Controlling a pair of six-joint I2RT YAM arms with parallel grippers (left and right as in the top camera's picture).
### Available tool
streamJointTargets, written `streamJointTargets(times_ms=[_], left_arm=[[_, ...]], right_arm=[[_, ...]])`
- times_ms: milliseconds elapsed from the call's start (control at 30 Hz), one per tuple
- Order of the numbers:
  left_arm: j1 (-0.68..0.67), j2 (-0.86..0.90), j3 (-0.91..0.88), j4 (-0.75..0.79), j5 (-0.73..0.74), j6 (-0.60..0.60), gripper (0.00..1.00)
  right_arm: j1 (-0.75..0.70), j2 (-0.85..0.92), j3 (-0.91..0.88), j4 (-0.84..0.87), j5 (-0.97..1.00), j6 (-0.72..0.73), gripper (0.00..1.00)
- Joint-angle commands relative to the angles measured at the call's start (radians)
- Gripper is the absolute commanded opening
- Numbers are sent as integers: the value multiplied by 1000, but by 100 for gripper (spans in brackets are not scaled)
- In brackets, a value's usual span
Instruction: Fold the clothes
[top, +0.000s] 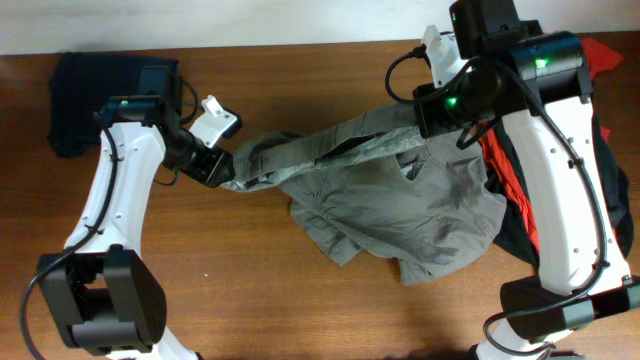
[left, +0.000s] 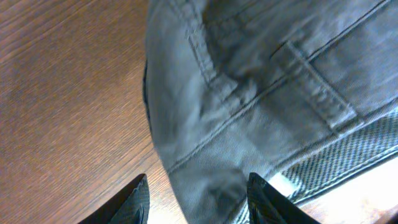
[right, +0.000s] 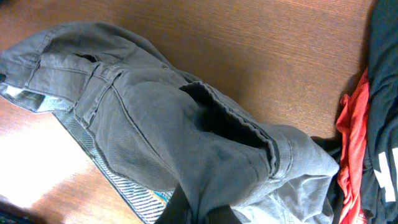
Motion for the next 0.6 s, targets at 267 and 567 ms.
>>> streamJointTargets(times_ms=[267, 567], left_arm=[[-27, 104, -8, -24, 62, -126, 51], [75, 104, -50, -47, 332, -386, 52]], right_arm=[[4, -21, 10, 3, 19, -19, 4], [4, -21, 10, 3, 19, -19, 4]])
